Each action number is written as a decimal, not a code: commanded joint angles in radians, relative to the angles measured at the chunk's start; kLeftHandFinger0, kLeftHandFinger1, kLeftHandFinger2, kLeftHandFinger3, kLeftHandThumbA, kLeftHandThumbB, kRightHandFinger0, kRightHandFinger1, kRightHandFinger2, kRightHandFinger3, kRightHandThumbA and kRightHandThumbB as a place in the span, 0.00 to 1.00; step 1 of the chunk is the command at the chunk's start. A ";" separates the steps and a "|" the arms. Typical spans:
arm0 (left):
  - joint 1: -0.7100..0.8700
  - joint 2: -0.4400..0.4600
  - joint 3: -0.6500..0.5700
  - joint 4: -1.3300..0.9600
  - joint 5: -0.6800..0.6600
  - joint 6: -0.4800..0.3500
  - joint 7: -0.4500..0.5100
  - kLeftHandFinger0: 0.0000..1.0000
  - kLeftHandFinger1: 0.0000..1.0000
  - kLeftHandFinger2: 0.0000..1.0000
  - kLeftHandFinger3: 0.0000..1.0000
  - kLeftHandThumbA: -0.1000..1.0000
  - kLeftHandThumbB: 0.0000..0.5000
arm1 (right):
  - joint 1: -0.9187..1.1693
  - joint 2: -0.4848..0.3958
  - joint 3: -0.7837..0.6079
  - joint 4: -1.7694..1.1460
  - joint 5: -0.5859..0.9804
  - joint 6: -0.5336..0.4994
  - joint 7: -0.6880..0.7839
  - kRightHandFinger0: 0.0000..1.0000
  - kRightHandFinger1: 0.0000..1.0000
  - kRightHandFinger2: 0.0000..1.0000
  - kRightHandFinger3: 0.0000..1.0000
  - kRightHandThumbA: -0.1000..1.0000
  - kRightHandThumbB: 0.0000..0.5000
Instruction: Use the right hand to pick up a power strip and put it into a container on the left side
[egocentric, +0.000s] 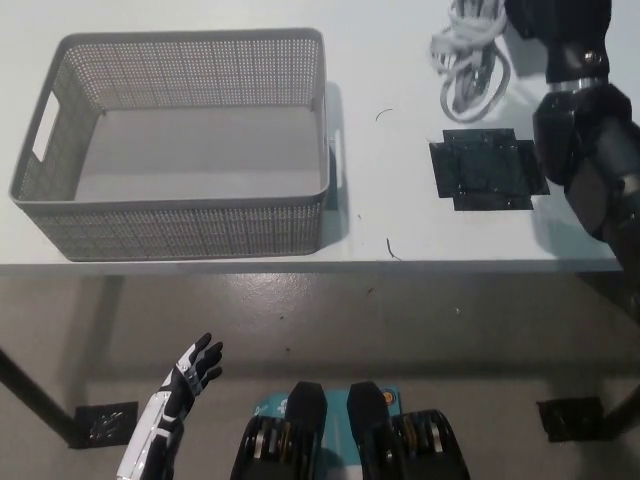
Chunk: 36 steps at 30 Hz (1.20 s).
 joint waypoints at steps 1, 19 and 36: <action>-0.003 0.014 0.000 -0.010 -0.008 -0.044 -0.016 1.00 1.00 1.00 1.00 1.00 0.35 | -0.130 -0.027 0.002 -0.078 0.004 -0.019 -0.076 0.00 0.18 0.69 0.72 0.00 0.18; -0.014 0.017 -0.004 -0.007 0.002 -0.039 -0.023 1.00 1.00 1.00 1.00 1.00 0.33 | -0.356 0.201 0.083 -0.076 -0.043 0.022 0.015 0.00 0.00 0.46 0.36 0.00 0.45; -0.036 0.028 -0.003 -0.045 0.026 0.017 -0.019 1.00 1.00 1.00 1.00 1.00 0.41 | -0.441 0.422 0.114 0.106 0.009 0.140 0.157 0.00 0.00 0.40 0.16 0.00 0.44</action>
